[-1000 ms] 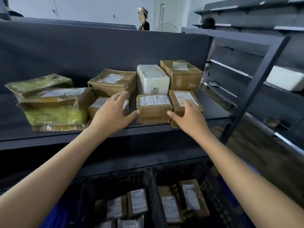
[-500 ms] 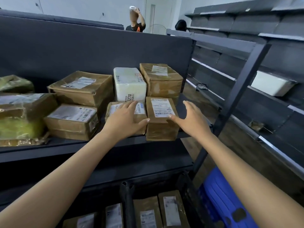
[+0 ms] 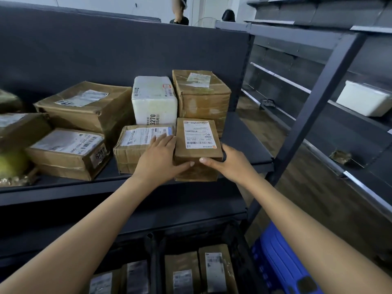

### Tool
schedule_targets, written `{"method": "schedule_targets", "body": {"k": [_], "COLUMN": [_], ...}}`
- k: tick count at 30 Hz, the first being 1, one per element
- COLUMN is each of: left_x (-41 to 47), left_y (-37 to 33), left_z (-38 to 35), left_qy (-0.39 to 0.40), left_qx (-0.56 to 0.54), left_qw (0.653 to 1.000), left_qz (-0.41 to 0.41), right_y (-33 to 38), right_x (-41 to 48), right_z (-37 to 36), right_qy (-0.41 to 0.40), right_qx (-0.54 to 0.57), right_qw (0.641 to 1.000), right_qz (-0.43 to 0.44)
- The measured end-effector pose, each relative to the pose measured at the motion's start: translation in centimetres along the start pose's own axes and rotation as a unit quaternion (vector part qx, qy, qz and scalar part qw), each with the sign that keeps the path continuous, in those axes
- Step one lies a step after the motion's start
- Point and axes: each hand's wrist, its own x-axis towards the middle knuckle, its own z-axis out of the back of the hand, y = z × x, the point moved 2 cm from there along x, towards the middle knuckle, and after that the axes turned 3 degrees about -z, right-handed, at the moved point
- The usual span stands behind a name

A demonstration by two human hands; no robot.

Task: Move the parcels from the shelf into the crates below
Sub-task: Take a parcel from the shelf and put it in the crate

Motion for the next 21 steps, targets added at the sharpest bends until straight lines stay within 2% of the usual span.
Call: {"method": "schedule_targets", "body": {"k": [6,9,17,21], "left_x": [-0.4,-1.0,-4.8,-7.5], "left_y": [-0.8,-1.5,-3.4,-3.7], "left_z": [0.3,0.8,3.5,5.3], "left_qy": [0.006,-0.019,-0.099,-0.099], "left_qx": [-0.029,-0.050,-0.105,-0.133], "left_qw": [1.000,0.999,0.987,0.980], "left_qz": [0.001,-0.003,-0.074,-0.107], "right_y": [-0.4,-0.1,1.8,2.0], "right_x": [-1.2,-2.4,-7.5,-10.3], "right_z": [-0.5,-0.1,1.0,0.8], "right_qy": [-0.030,-0.061,-0.133,-0.137], "right_qx": [0.067,0.087,0.163,0.186], "right_qw": [0.997,0.994,0.974,0.970], "right_qz": [0.015,0.026,0.084,0.075]}}
